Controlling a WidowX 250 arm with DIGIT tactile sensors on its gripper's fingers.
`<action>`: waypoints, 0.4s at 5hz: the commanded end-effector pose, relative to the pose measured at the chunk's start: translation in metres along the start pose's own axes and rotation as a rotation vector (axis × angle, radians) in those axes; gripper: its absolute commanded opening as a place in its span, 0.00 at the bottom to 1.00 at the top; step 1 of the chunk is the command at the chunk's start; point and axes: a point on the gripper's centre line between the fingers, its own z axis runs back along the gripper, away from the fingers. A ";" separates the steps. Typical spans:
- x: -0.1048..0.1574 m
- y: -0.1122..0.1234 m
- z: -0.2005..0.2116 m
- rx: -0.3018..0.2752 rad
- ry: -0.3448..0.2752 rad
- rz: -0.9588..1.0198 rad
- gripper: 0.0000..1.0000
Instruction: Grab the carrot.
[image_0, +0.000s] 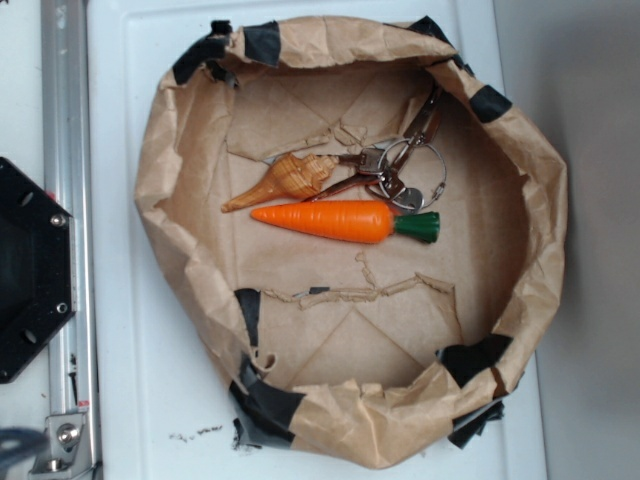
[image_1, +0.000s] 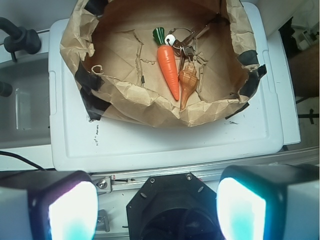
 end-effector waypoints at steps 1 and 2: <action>0.000 0.000 0.000 0.000 0.000 0.000 1.00; 0.043 0.007 -0.029 -0.011 -0.063 -0.052 1.00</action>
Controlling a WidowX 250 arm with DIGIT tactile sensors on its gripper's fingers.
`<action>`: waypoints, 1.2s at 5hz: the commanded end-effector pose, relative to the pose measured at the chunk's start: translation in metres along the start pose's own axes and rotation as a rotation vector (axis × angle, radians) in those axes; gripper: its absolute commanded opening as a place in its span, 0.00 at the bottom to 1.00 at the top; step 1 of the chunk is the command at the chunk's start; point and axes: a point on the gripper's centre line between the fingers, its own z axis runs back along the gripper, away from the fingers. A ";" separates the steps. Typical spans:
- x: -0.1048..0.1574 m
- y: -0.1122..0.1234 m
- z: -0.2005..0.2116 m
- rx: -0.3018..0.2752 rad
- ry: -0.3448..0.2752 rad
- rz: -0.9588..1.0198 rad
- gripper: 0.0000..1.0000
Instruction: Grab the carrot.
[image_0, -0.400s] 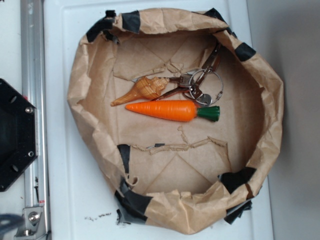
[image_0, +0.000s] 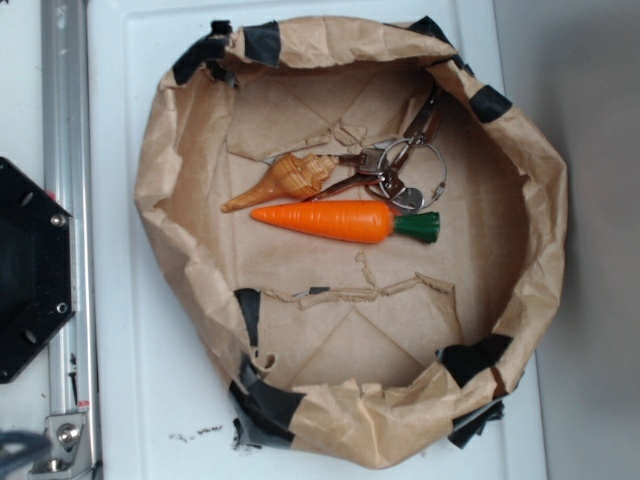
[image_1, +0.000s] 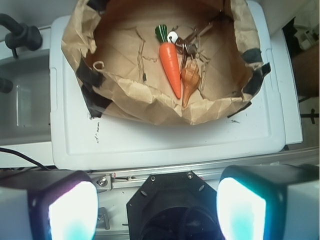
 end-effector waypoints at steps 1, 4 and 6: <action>0.081 0.017 -0.051 -0.035 -0.130 -0.097 1.00; 0.136 0.015 -0.182 0.052 -0.011 -0.208 1.00; 0.131 -0.016 -0.231 0.063 0.092 -0.299 1.00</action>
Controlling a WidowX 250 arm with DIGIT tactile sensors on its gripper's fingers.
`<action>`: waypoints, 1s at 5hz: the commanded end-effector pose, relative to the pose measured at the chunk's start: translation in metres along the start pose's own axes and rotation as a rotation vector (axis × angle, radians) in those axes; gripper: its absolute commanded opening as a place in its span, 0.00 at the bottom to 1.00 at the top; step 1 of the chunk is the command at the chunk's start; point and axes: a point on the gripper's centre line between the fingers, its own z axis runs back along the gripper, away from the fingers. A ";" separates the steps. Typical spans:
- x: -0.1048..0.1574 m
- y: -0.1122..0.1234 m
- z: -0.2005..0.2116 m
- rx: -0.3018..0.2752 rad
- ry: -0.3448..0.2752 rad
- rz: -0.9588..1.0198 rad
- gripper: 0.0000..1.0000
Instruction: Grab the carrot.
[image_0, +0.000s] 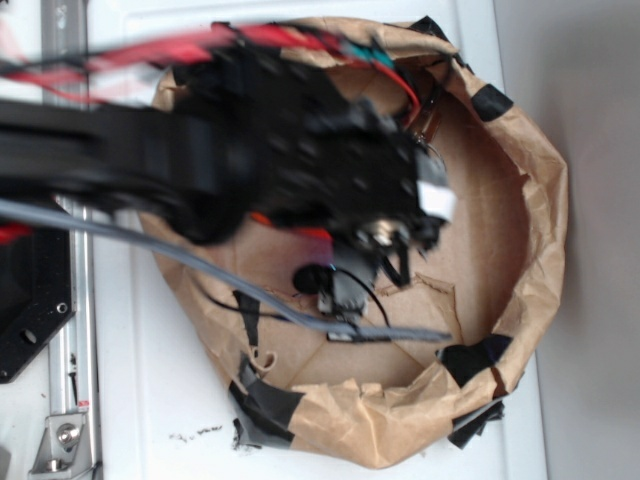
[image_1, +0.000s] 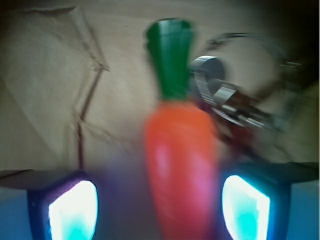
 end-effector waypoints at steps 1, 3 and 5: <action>0.004 -0.016 -0.004 0.063 -0.022 -0.045 0.00; 0.003 -0.012 0.063 0.066 -0.127 0.110 0.00; -0.008 -0.008 0.163 0.208 -0.205 0.247 0.00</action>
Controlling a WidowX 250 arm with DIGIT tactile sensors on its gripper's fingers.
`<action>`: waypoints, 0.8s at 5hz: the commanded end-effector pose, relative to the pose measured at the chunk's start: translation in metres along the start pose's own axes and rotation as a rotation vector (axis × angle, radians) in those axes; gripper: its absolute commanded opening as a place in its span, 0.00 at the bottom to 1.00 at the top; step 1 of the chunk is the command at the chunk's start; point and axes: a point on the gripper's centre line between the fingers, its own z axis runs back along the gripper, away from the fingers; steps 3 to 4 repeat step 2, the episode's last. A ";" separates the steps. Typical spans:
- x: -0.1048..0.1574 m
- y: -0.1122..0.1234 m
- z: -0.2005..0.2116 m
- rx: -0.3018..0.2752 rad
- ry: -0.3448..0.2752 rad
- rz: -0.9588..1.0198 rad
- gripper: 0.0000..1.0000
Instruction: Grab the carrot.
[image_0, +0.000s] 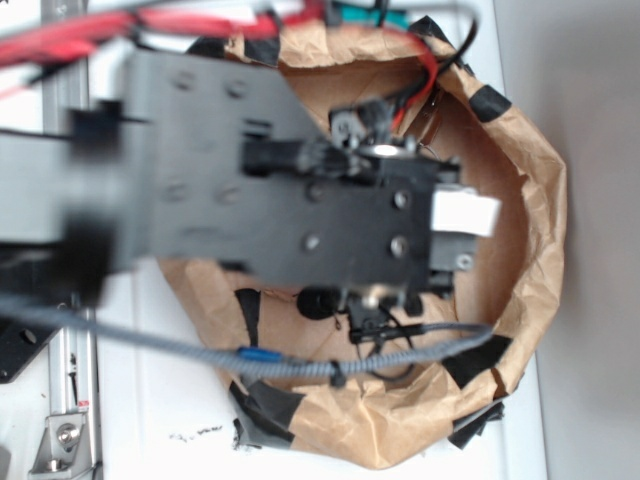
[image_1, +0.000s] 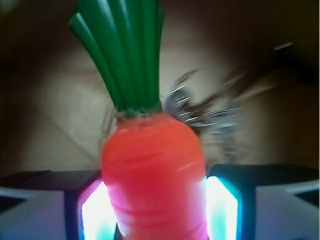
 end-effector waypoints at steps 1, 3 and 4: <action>0.003 0.016 0.101 -0.009 -0.051 0.089 0.00; -0.001 0.016 0.094 -0.001 -0.071 0.106 0.00; -0.001 0.016 0.094 -0.001 -0.071 0.106 0.00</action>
